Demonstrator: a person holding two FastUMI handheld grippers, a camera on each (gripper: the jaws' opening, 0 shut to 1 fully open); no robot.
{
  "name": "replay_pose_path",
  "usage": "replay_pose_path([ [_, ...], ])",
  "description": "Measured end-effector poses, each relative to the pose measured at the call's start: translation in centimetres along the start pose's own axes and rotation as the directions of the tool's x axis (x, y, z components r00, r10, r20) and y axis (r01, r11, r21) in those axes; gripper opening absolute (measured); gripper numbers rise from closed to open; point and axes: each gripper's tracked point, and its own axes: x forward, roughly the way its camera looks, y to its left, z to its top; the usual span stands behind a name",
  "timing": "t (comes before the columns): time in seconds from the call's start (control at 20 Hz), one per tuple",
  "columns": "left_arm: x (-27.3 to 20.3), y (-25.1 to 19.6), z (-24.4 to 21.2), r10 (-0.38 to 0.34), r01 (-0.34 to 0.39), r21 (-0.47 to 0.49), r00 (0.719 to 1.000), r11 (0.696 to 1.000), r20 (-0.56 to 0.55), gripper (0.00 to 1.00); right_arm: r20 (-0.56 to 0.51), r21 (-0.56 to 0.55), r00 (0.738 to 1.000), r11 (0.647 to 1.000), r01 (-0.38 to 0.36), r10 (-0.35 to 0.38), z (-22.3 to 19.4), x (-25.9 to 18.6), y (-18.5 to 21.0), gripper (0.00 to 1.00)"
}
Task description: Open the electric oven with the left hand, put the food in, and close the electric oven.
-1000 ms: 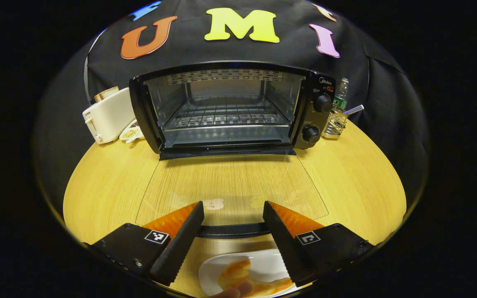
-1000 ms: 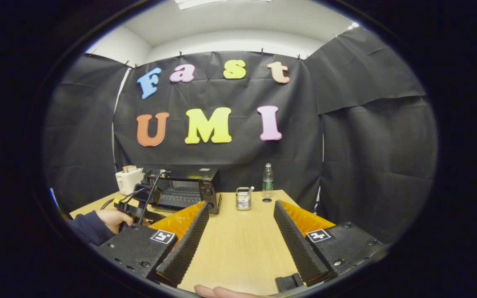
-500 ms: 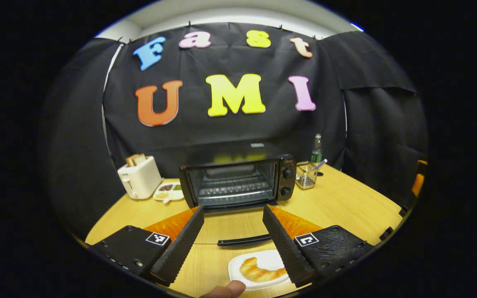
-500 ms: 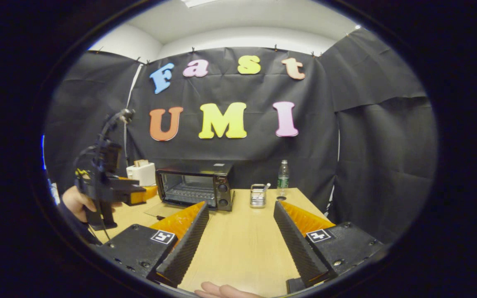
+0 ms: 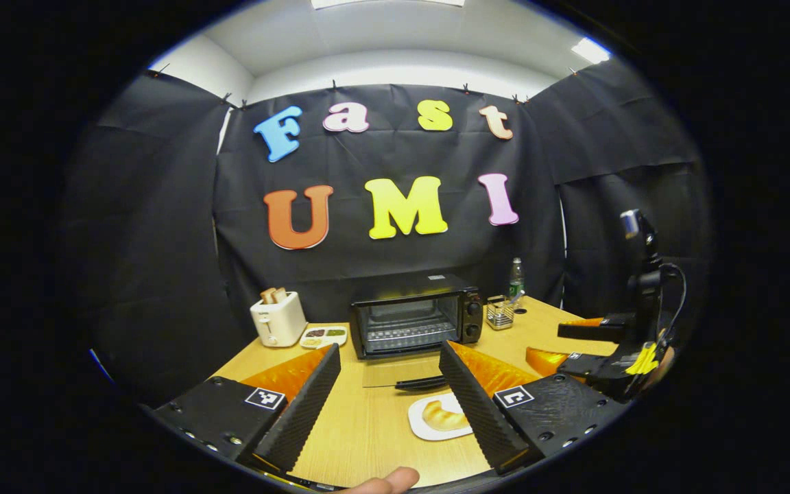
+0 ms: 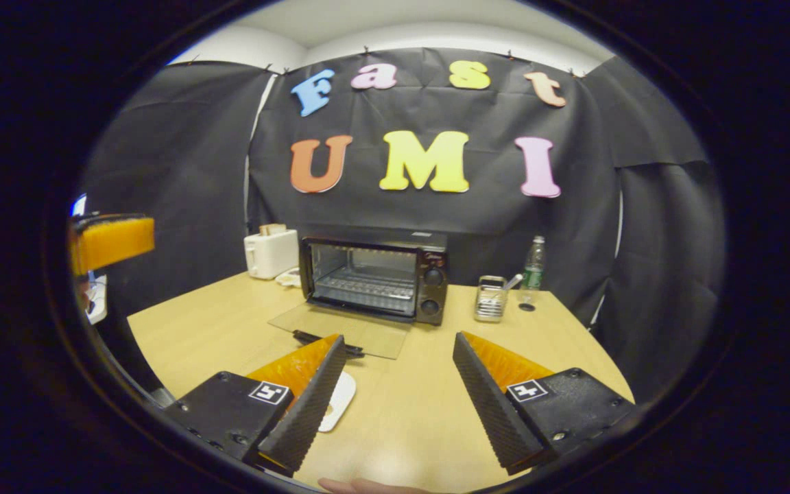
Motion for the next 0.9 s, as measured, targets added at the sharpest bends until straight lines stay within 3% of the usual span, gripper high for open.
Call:
replay_pose_path([
  [0.2, -3.0, 2.3, -0.3, 0.051, -0.050, -0.022, 0.998, 0.998, 0.032, 0.95, -0.091, -0.039, 0.983, 0.985, -0.166, 0.162, -4.2, 4.1, 4.9, 1.00],
  [0.45, -4.1, 3.7, -0.6, 0.060, -0.060, -0.019, 0.998, 0.998, 0.026, 0.95, -0.227, -0.009, 0.934, 0.958, -0.286, 0.277, -8.6, 6.3, 9.1, 0.93],
  [0.75, -3.8, 6.4, -1.7, 0.125, -0.126, -0.073, 0.992, 0.989, -0.012, 0.95, -0.321, 0.003, 0.890, 0.940, -0.340, 0.323, -10.8, 7.5, 11.6, 0.79],
  [0.9, -4.0, 7.0, -1.9, 0.140, -0.141, -0.095, 0.990, 0.985, -0.020, 0.95, -0.372, -0.019, 0.881, 0.947, -0.322, 0.292, -11.9, 7.8, 11.6, 0.73],
])
